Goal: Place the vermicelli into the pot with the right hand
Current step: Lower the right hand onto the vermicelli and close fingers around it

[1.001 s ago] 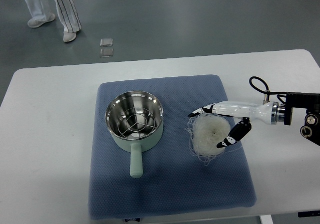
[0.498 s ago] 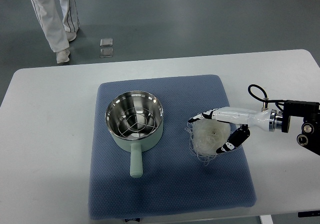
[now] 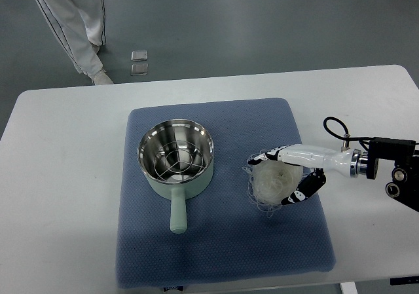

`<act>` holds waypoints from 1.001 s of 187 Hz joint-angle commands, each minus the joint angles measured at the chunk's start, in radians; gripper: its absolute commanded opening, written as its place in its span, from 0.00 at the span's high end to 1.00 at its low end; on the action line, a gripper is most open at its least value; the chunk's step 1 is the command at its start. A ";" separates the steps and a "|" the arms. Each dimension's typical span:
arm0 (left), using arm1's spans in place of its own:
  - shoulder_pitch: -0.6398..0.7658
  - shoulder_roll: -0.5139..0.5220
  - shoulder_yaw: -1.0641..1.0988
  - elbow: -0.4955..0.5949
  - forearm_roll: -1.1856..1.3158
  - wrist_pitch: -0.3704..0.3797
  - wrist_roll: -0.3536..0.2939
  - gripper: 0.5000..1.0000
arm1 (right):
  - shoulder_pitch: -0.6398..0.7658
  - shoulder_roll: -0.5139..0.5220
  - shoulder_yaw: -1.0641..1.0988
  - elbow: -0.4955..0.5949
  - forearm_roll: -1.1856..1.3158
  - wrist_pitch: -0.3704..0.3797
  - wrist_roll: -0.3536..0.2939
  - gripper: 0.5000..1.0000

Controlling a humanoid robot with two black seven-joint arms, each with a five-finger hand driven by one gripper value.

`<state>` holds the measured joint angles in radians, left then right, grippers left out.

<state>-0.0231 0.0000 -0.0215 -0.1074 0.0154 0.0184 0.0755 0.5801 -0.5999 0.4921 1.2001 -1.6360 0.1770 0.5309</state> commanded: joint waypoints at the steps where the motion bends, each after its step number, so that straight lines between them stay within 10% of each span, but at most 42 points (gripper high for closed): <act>1: 0.000 0.000 0.000 0.000 0.000 0.000 0.000 0.00 | 0.000 0.012 0.000 -0.019 -0.010 -0.001 0.000 0.34; 148: 0.000 0.000 0.000 0.000 0.000 0.000 0.000 0.00 | 0.009 0.054 0.005 -0.050 -0.021 -0.001 0.000 0.99; 187: 0.000 0.000 0.000 0.000 0.000 0.000 0.000 0.00 | 0.011 0.055 0.017 -0.050 -0.019 -0.004 0.000 1.00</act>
<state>-0.0230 0.0000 -0.0215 -0.1074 0.0154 0.0184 0.0755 0.5900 -0.5461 0.5015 1.1503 -1.6566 0.1753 0.5307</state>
